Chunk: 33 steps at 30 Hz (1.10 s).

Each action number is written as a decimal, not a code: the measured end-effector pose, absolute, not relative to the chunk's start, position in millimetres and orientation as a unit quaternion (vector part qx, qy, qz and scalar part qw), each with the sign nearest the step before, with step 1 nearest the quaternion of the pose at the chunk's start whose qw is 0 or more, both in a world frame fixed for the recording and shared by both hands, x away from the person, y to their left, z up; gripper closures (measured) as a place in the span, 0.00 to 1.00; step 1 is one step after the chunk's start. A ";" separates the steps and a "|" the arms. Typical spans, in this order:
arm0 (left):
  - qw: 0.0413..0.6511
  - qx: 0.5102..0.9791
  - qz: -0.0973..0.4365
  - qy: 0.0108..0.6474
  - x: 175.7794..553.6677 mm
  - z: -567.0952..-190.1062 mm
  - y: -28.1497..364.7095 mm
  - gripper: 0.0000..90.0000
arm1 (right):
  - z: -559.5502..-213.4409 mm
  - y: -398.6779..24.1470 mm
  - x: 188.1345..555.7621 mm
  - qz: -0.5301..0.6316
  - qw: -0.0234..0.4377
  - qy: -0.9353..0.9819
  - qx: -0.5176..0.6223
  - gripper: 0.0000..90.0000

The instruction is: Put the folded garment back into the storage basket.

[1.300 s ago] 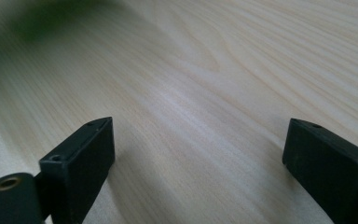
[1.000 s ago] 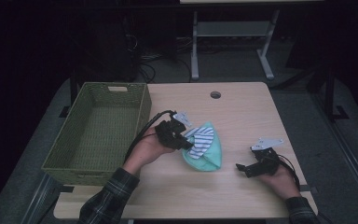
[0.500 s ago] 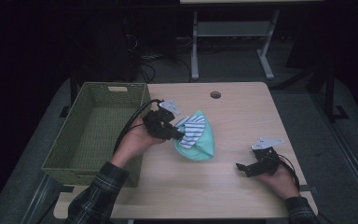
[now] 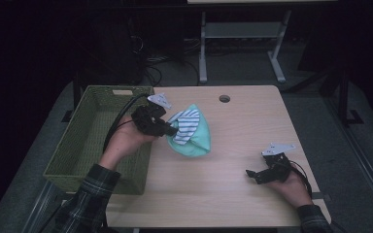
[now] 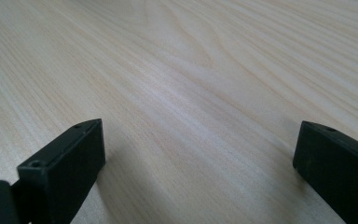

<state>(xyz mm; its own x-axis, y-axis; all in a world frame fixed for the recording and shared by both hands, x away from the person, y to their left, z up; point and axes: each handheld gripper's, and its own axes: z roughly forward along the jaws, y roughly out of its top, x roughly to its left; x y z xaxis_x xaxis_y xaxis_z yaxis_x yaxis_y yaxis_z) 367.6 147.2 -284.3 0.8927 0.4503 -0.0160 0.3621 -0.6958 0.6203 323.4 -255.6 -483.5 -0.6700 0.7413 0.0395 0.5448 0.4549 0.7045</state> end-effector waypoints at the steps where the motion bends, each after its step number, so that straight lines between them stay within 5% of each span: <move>1: 0.324 0.916 0.069 0.225 367.4 -282.9 150.2 0.91 | -483.5 -255.6 323.4 0.356 0.138 0.842 0.382 0.02; 33: 0.336 0.869 0.122 0.341 364.5 -266.9 254.3 0.91 | -483.5 -255.5 323.3 0.356 0.138 0.841 0.382 0.02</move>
<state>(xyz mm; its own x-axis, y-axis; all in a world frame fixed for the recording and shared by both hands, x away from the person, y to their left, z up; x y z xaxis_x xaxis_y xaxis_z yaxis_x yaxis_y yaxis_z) 364.5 254.3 -266.9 0.7374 0.6753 -0.0162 0.5108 -0.5417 0.6675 323.3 -255.5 -483.5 -0.6696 0.7416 0.0405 0.5456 0.4541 0.7043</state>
